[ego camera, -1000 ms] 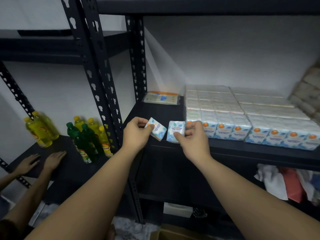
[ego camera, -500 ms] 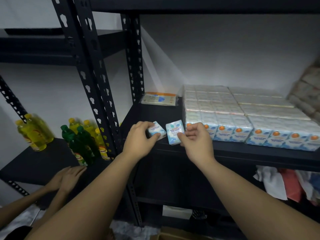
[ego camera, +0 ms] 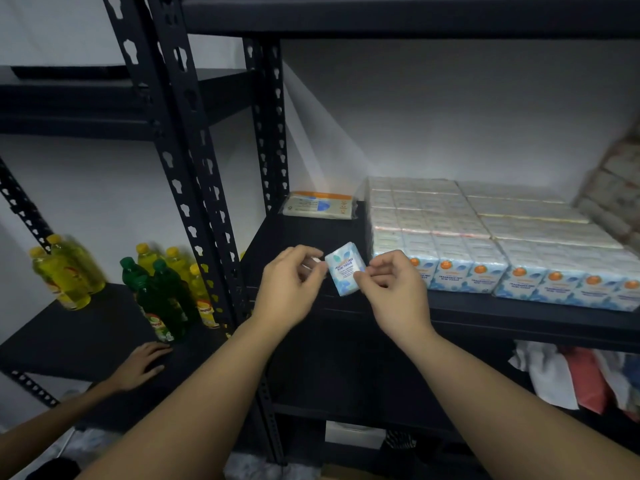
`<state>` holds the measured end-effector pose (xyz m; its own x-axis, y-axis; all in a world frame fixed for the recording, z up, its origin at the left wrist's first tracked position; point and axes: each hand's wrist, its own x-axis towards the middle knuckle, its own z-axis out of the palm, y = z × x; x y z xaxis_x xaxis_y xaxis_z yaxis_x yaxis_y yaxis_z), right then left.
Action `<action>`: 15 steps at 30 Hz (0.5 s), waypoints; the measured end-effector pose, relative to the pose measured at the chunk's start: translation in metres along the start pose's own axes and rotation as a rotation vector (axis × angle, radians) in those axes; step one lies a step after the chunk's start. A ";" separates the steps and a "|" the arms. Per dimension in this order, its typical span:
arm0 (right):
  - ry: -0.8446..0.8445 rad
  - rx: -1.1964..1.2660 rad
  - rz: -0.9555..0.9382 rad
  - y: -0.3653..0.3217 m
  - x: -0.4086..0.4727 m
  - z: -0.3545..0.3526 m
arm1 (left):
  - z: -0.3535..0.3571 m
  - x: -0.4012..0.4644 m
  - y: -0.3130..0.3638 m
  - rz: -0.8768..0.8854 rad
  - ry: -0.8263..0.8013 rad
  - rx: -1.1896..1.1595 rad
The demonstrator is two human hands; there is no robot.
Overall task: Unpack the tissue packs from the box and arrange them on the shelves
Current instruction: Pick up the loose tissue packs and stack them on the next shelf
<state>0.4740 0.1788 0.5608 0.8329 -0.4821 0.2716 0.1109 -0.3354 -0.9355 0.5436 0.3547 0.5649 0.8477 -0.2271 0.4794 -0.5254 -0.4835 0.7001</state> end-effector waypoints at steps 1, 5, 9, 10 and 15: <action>-0.004 0.005 -0.016 -0.001 0.000 0.000 | 0.001 0.001 0.007 -0.031 -0.024 -0.061; -0.062 0.001 -0.072 -0.007 -0.003 -0.003 | 0.003 0.010 0.022 -0.178 -0.116 -0.209; -0.129 -0.069 -0.150 -0.008 -0.009 -0.005 | 0.009 0.015 0.023 -0.256 -0.106 -0.315; -0.142 -0.097 -0.166 -0.008 -0.010 -0.005 | 0.010 0.016 0.023 -0.271 -0.108 -0.334; -0.168 -0.151 -0.203 -0.003 -0.008 -0.007 | 0.012 0.022 0.021 -0.393 -0.154 -0.469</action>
<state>0.4629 0.1783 0.5627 0.8815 -0.2566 0.3964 0.2128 -0.5336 -0.8185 0.5518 0.3293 0.5836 0.9664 -0.2438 0.0817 -0.1187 -0.1411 0.9829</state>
